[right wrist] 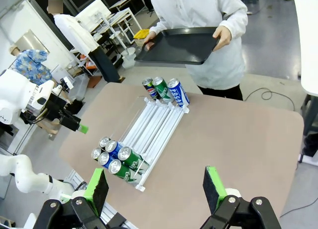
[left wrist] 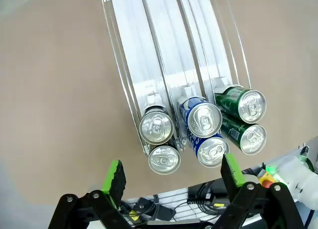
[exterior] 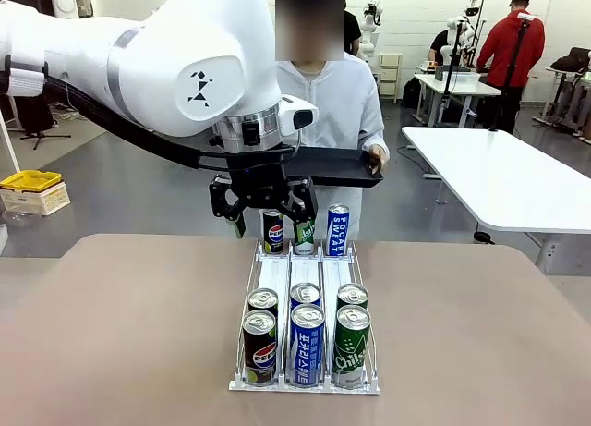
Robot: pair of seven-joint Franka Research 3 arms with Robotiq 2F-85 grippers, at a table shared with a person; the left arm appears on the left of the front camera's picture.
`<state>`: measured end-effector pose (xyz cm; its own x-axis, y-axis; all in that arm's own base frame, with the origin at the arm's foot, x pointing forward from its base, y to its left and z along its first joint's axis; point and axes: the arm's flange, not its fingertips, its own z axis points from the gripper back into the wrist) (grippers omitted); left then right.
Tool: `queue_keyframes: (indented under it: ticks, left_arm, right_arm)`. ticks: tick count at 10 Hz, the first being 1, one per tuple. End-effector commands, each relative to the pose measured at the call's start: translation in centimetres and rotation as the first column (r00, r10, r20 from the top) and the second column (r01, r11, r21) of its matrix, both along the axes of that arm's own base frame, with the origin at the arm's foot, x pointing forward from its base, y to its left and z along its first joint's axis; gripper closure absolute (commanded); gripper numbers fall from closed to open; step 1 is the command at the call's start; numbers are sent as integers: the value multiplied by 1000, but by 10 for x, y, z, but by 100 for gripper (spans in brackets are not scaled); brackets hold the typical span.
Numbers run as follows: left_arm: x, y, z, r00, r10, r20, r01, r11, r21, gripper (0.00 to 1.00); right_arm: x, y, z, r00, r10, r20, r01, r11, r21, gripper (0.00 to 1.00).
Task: Retrieve and hand over the desired beverage to the person.
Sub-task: Pick up a can of the same type that the person held from the Automatic Can Dispenser.
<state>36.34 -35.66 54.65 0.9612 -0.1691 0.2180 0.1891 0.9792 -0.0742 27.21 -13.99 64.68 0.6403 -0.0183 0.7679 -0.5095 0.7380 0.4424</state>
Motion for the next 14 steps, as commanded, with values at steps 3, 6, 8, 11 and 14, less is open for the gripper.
queue_keyframes:
  ticks: [3, 6, 8, 11, 14]
  left_arm:
    - [-6, 6, 5, 1000, 0, 15, 0, 1000, 17, 0]
    - [-2, 2, 5, 1000, 0, 4, 0, 1000, -3, 0]
    - [-24, -26, -14, 995, 82, -56, -80, 996, 40, 0]
    - [-47, -57, -35, 986, 109, -125, -103, 993, 59, 0]
    - [-47, -64, -69, 978, 180, -107, -177, 983, 37, 0]
  right_arm:
    - [2, 0, 1, 1000, 18, 16, -18, 1000, 20, 0]
    - [2, 0, 1, 1000, 18, 16, -18, 1000, 20, 0]
    - [2, 0, 1, 1000, 18, 16, -18, 1000, 20, 0]
    - [2, 0, 1, 1000, 18, 16, -18, 1000, 20, 0]
    - [2, 0, 1, 1000, 18, 16, -18, 1000, 20, 0]
